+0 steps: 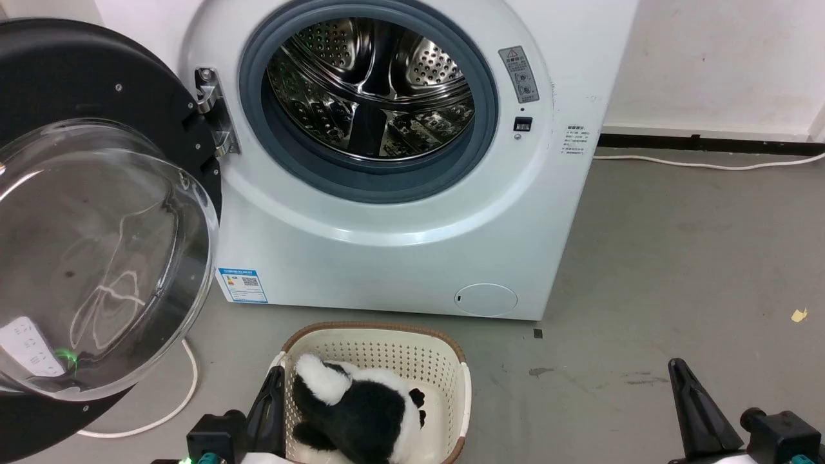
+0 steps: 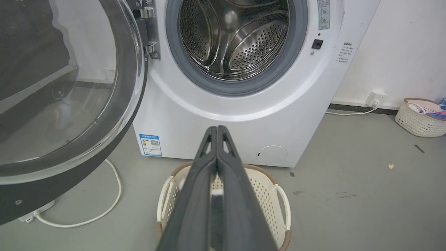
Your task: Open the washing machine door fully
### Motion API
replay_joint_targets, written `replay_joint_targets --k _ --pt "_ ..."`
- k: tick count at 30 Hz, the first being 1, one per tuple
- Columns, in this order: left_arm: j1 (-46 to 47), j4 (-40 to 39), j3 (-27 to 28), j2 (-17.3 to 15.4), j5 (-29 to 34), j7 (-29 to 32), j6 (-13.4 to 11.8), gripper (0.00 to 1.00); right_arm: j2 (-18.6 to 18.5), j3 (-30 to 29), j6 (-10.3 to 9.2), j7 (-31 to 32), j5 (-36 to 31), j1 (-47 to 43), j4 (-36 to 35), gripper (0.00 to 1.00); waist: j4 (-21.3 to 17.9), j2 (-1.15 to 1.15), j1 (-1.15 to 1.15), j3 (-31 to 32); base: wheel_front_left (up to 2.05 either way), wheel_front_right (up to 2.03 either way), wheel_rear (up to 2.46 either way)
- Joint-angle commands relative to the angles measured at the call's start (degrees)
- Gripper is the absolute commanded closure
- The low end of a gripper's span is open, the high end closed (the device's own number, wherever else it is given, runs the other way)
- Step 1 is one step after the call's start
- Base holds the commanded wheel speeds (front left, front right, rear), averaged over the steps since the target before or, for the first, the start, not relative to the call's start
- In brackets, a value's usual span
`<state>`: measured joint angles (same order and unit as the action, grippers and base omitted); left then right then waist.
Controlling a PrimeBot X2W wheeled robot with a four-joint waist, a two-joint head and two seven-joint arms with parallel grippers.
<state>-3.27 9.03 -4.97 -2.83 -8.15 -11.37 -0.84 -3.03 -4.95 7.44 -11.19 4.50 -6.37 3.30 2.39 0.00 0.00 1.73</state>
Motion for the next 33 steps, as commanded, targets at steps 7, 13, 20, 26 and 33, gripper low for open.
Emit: replay_joint_targets --k 7,13,20,26,33 --pt "0.9 -1.1 0.4 0.0 1.0 1.2 0.2 1.00 0.0 0.5 0.01 0.9 -0.7 1.4 -0.5 1.00 -0.2 0.00 0.00 -0.1 0.00 0.00 0.00" --pt "1.0 -1.6 0.8 0.0 1.5 1.9 0.2 1.00 0.1 0.8 0.02 1.6 -0.9 1.8 -0.7 1.00 -0.3 0.00 0.00 -0.2 0.00 0.00 0.00" --pt "1.2 -2.2 1.1 0.0 2.1 2.7 0.3 1.00 0.1 1.2 0.02 2.5 -1.2 2.2 -0.9 1.00 -0.5 0.00 0.00 -0.4 0.00 0.00 0.00" --pt "1.4 -2.8 1.4 0.0 2.6 3.4 0.3 1.00 0.1 1.5 0.02 3.2 -1.5 2.5 -1.1 1.00 -0.7 0.00 0.00 -0.5 0.00 0.00 0.00" --pt "1.6 -3.4 1.8 0.0 3.2 4.2 0.4 1.00 0.1 1.8 0.02 4.0 -1.8 2.9 -1.4 1.00 -0.8 0.00 0.00 -0.6 0.00 0.00 0.00"
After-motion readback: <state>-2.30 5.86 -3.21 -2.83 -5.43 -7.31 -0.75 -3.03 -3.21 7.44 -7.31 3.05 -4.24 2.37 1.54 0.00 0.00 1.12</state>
